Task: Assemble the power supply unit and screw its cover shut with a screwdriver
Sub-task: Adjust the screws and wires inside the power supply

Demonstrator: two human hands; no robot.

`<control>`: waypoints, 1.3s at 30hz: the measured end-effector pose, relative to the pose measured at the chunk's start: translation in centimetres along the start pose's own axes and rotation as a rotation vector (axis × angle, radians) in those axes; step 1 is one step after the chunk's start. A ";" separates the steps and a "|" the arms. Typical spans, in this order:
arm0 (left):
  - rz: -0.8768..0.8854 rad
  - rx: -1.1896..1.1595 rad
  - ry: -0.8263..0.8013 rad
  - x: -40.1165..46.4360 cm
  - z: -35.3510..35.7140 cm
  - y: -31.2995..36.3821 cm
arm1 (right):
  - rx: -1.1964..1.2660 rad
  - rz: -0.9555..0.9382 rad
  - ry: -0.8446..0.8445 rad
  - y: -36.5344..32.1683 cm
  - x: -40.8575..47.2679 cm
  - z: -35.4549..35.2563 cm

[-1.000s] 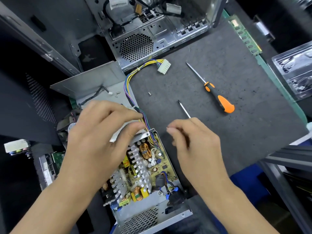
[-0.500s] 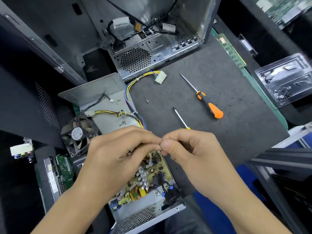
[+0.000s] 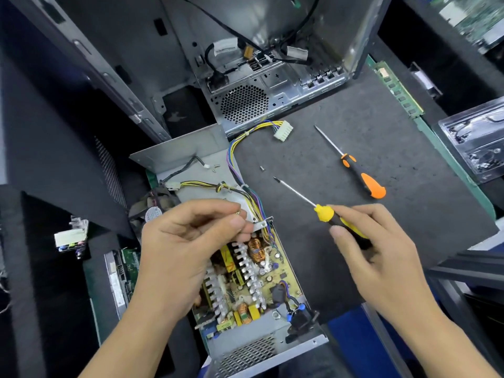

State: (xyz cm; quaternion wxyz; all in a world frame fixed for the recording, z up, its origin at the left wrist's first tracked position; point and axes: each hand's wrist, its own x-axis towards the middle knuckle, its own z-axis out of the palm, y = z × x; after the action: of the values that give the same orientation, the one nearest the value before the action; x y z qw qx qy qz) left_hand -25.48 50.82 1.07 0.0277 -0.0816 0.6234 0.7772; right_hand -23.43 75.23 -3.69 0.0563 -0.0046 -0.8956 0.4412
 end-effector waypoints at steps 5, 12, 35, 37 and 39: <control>0.068 0.048 0.013 0.5 -0.6 0.3 | 0.182 -0.100 -0.109 -2.4 0.4 -0.3; 0.046 0.049 0.034 0.5 -0.5 0.5 | 0.169 -0.167 -0.134 -3.1 0.7 -0.1; 0.070 0.132 -0.056 0.5 -1.2 0.3 | 0.320 0.047 -0.264 -4.6 3.5 -4.4; 0.070 0.116 -0.055 0.6 -1.2 0.5 | 0.583 0.236 -0.226 -4.8 3.9 -3.9; 0.076 0.121 -0.062 0.6 -1.1 0.7 | 0.843 0.397 -0.158 -5.3 3.8 -2.7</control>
State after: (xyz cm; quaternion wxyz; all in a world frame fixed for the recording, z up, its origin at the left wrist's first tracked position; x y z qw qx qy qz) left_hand -26.04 49.60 1.40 0.0223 -0.0318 0.6707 0.7407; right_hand -26.69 74.38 2.50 -0.1005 -0.1190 -0.6216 0.7677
